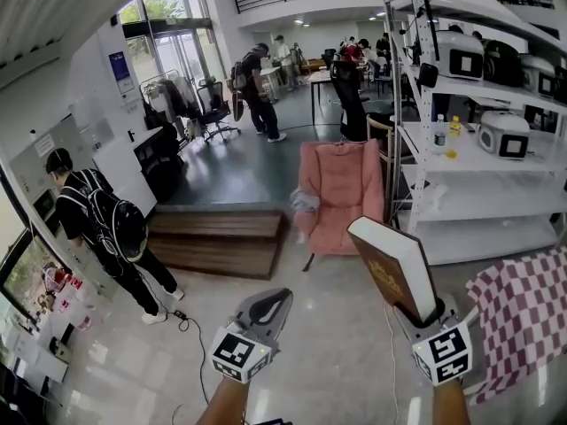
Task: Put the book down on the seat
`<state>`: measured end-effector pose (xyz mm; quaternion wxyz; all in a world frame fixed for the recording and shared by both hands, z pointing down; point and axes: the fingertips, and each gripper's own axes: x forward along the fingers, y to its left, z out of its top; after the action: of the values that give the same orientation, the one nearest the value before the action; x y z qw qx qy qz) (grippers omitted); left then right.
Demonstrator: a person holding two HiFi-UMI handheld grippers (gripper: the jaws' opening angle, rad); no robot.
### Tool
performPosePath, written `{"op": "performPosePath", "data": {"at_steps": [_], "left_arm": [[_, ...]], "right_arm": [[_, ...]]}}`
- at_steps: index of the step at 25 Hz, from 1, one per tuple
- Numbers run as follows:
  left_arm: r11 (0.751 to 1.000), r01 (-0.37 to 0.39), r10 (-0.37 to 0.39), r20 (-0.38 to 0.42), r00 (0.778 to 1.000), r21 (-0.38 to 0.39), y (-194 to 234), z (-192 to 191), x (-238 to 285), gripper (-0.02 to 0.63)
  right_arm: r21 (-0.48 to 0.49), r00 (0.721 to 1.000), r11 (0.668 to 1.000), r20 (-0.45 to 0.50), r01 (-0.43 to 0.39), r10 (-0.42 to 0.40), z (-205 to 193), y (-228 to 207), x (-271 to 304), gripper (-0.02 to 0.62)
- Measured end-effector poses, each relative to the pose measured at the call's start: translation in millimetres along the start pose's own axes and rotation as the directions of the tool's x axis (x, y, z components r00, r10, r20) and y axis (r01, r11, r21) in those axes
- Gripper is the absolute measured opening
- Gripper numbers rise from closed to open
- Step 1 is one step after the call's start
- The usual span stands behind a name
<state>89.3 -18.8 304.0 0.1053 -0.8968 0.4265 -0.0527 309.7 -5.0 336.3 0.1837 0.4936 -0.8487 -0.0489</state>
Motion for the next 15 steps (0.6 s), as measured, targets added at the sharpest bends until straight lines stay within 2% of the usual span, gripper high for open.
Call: {"op": "performPosePath", "data": {"at_steps": [7, 15], "left_arm": [[1.0, 0.013, -0.013, 0.031, 0.999, -0.011, 33.5, -8.7, 48.3, 0.011], [0.996, 0.081, -0.08, 0.058, 0.995, -0.027, 127.6, -52.1, 155.4, 0.011]], "right_arm": [[0.004, 0.999, 0.999, -0.03, 0.033, -0.032, -10.6, -25.8, 36.1, 0.213], [0.013, 0.993, 0.995, -0.072, 0.097, -0.096, -13.3, -66.7, 149.3, 0.213]]}}
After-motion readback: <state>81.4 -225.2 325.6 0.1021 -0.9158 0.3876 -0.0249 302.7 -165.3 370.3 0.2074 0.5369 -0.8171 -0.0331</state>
